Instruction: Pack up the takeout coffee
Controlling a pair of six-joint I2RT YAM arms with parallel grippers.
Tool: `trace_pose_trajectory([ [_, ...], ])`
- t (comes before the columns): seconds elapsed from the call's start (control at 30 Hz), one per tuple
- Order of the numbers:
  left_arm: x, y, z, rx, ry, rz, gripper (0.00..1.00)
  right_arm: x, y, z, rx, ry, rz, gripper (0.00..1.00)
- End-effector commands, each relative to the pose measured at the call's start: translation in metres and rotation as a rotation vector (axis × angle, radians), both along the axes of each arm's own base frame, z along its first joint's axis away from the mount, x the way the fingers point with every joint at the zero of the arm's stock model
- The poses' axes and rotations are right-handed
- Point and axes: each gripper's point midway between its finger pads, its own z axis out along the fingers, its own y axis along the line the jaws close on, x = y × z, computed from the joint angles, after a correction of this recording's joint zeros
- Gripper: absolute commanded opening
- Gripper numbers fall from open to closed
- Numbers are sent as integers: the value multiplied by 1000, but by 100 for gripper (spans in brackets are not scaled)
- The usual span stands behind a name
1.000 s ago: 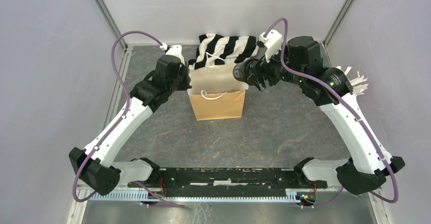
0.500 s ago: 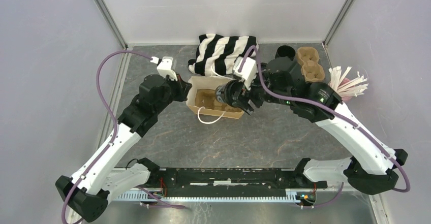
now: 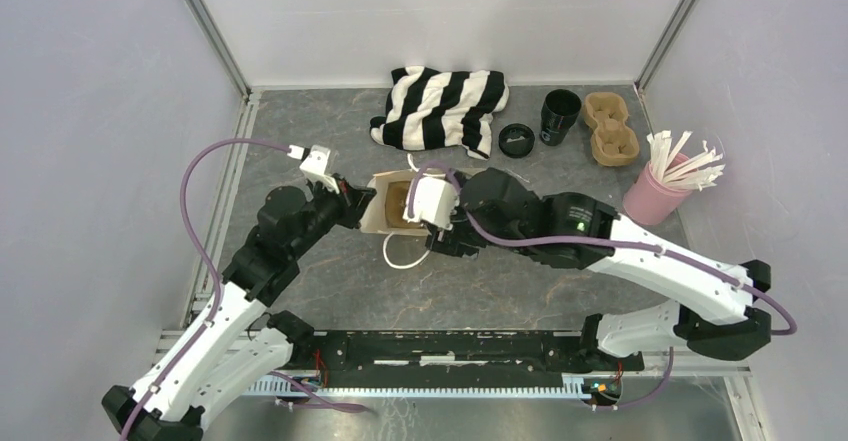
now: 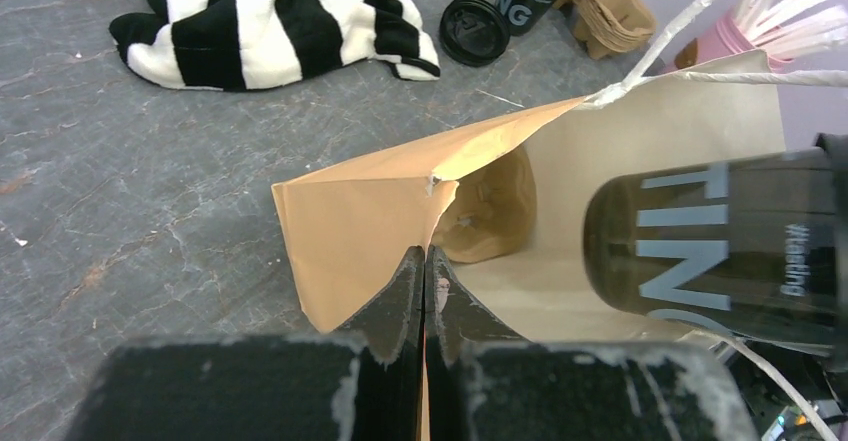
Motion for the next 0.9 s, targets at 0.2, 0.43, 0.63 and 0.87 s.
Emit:
trace_pose_trajectory([
  [0.2,-15,3,14,-5,-157,-60,2,2,25,-15,-161,-147,72,63],
  [0.43,-17,2,12,-5,-189,-76,2,12,47,-27,-252,-184,104,62],
  [0.63,-22,11,7,5,-198,-49,2,16,61,-40,-292,-167,99,61],
  [0.87,-22,21,-10,-32,-154,19,2,8,72,-75,-306,-100,113,60],
])
